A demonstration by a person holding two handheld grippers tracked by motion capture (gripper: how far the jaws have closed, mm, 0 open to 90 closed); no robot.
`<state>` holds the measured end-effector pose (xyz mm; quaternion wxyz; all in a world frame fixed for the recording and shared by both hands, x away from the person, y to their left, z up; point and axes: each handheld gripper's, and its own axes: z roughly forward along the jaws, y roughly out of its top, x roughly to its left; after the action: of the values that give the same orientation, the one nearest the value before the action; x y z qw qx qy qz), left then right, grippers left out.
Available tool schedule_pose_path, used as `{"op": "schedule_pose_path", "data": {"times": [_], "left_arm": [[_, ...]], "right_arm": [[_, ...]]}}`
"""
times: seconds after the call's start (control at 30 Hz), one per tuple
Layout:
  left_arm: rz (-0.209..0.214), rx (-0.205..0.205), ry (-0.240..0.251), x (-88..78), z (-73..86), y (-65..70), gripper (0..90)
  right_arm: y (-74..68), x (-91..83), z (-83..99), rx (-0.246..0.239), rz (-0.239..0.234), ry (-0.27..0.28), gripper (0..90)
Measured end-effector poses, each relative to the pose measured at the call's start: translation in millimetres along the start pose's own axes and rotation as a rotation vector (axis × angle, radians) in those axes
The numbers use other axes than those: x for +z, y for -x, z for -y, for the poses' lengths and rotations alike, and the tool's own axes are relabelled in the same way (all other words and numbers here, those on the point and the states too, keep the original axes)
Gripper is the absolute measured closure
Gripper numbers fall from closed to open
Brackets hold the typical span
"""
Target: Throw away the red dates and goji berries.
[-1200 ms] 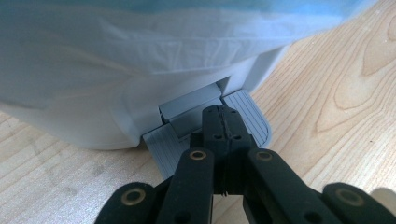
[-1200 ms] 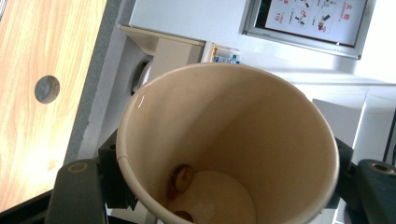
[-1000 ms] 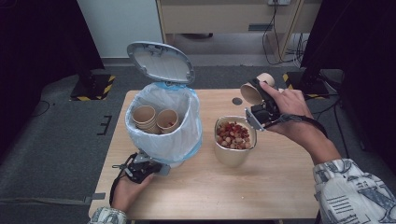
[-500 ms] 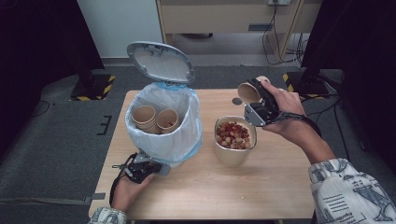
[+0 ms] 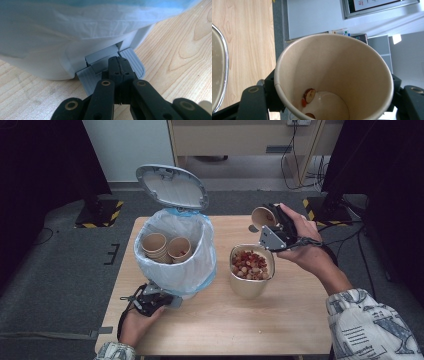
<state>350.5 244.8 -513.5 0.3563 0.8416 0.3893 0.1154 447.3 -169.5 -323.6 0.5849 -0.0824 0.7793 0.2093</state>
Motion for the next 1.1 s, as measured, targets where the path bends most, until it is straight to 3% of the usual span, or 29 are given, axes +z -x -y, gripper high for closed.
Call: {"op": "schedule_pose_path", "data": {"times": [0.37, 0.53, 1.1], "left_arm": [[0.001, -0.001, 0.000, 0.0, 0.0, 0.0, 90.0], [0.001, 0.000, 0.000, 0.0, 0.0, 0.1, 90.0], [0.002, -0.001, 0.000, -0.1, 0.1, 0.0, 90.0]], "right_arm": [[4.4, 1.8, 0.4, 0.156, -0.016, 0.047, 28.0], [6.7, 2.4, -0.7, 0.204, -0.026, 0.065, 28.0], [12.0, 5.0, -7.5, 0.463, -0.084, 0.166, 28.0]]}}
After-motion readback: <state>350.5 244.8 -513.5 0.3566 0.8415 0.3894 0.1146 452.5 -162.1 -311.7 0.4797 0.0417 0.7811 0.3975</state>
